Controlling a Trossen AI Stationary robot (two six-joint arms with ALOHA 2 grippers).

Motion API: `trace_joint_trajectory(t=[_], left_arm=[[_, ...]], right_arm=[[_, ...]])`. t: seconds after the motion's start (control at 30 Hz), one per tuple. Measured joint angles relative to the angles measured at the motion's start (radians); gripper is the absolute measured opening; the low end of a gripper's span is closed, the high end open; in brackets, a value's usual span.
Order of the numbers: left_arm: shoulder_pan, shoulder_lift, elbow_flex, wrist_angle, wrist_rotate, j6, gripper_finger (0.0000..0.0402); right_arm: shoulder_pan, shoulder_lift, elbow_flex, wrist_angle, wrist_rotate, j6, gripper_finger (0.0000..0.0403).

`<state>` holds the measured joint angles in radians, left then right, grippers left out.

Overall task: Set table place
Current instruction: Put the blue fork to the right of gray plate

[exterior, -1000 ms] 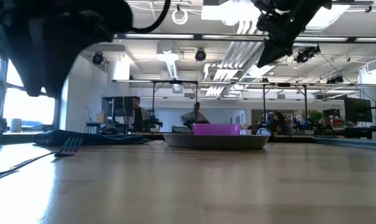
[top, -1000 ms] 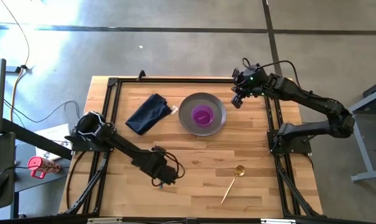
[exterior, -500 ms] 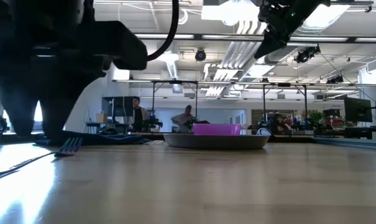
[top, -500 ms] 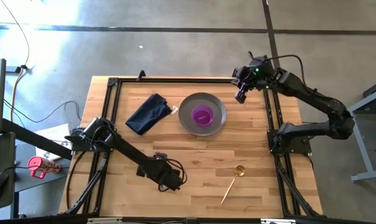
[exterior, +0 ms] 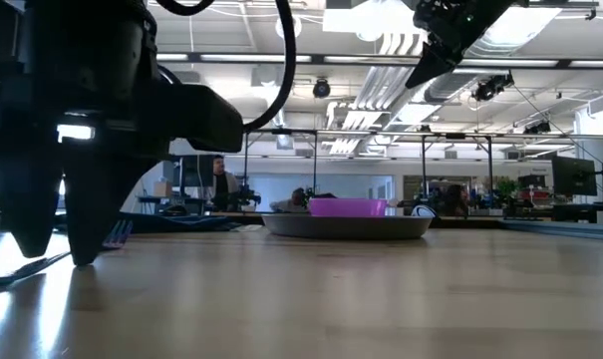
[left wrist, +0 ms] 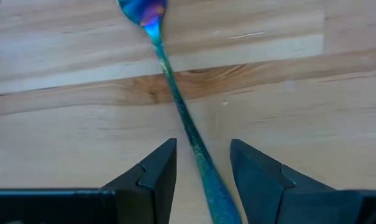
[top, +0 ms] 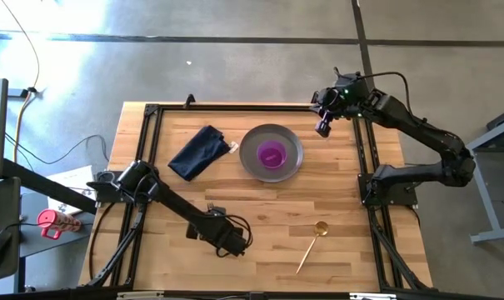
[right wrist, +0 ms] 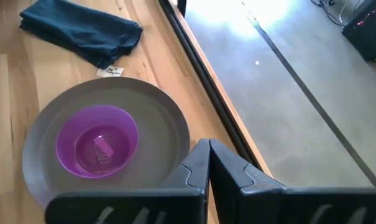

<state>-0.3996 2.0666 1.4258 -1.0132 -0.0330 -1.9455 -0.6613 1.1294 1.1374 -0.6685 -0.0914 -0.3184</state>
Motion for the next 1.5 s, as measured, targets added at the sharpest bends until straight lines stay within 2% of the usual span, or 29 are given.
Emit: trace_joint_trajectory(t=[0.43, 0.53, 0.7, 0.9, 0.97, 1.07, 1.2, 1.33, 1.5], left_arm=[[0.0, 0.033, 0.002, 0.008, -0.015, 0.008, 0.0136], [0.0, 0.038, 0.002, 0.02, -0.012, 0.015, 0.0112], [0.0, 0.041, 0.004, 0.029, -0.014, 0.079, 0.0017], [0.0, 0.032, 0.008, 0.004, -0.04, 0.109, 0.0006], [-0.002, 0.029, 0.026, -0.034, -0.071, 0.116, 0.0006], [-0.001, 0.023, 0.072, -0.176, -0.143, 0.133, 0.0], [0.002, -0.008, 0.185, -0.349, -0.227, 0.153, 0.0002], [-0.001, -0.008, 0.278, -0.474, -0.24, 0.183, 0.0001], [0.0, -0.008, 0.299, -0.527, -0.24, 0.14, 0.0001]], right_arm=[[0.0, 0.0, 0.0, 0.0, 0.0, -0.023, 0.0], [0.0, 0.0, 0.0, 0.0, 0.0, -0.024, 0.0], [0.0, 0.0, 0.0, 0.0, 0.0, -0.03, 0.0], [0.0, 0.0, 0.0, 0.0, 0.0, -0.03, 0.0], [0.0, 0.0, 0.0, 0.0, 0.0, -0.027, 0.0], [0.0, 0.0, 0.0, 0.0, -0.009, -0.023, 0.0], [0.0, 0.0, 0.0, -0.002, -0.13, -0.003, 0.0], [0.001, -0.001, 0.0, -0.001, -0.179, 0.006, 0.0], [0.0, 0.0, 0.0, -0.002, -0.177, 0.006, 0.0]])
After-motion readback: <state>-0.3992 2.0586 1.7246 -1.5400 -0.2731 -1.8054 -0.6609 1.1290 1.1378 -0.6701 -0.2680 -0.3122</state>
